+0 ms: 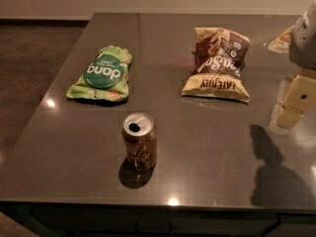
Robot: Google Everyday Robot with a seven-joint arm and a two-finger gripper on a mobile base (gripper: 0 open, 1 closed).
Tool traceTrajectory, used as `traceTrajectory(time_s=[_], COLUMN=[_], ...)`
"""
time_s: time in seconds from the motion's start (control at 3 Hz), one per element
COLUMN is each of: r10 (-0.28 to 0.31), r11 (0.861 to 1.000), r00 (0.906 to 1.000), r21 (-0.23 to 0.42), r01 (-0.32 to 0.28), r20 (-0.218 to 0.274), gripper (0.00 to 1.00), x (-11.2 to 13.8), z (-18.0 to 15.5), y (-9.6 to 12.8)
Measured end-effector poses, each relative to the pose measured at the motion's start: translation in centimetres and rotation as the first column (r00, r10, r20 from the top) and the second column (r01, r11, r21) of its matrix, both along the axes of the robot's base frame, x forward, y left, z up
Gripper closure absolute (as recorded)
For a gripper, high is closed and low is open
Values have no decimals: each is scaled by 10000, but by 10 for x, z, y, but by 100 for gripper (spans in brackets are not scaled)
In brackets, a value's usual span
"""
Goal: Move brown chip bag near orange can
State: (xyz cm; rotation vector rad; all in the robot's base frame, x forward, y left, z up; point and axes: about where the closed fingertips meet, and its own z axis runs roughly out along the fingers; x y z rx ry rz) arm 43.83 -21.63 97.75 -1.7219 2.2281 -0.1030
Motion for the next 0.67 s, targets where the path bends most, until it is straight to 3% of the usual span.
traceTrajectory(time_s=[0.33,0.67], r10=[0,1342], r11=[10000,9893], r00=[10000,9906], r21=[0,-607], r01=[0,-1323], r20=[0,279], gripper=[0,0], x=[0,34], z=[0,-3], y=[0,-4])
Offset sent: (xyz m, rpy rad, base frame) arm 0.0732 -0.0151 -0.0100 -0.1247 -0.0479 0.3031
